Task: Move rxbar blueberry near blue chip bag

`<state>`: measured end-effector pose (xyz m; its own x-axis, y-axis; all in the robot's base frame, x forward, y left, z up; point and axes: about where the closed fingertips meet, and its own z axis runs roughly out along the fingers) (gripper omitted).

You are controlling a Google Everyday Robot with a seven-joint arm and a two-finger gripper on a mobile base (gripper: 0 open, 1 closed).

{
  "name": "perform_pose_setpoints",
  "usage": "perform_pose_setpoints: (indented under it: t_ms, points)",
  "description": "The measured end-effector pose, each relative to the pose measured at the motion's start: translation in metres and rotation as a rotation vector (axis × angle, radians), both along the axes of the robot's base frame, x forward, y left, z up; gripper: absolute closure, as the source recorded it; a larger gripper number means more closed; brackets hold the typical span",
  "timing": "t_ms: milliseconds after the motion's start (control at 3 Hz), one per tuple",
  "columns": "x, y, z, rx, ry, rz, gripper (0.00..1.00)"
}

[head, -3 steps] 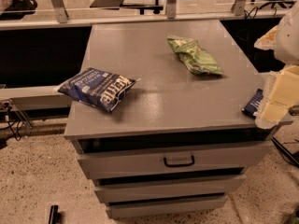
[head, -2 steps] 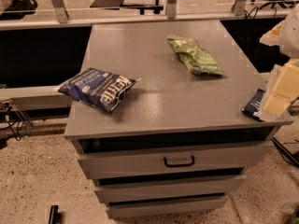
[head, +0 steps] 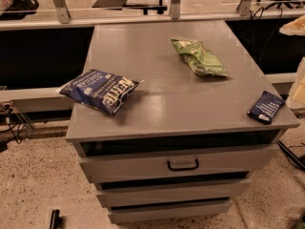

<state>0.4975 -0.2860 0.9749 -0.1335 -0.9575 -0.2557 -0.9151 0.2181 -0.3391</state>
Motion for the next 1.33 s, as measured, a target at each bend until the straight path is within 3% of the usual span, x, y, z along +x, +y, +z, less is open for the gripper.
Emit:
perform_pose_setpoints:
  t_ms: [333, 667, 1000, 1333]
  points:
    - [0.007, 0.001, 0.005, -0.022, -0.034, 0.076, 0.00]
    - [0.008, 0.002, 0.003, -0.036, -0.028, 0.075, 0.00]
    - [0.013, -0.008, -0.014, -0.109, -0.016, 0.137, 0.00]
    - [0.014, -0.028, -0.026, -0.147, 0.003, 0.257, 0.00]
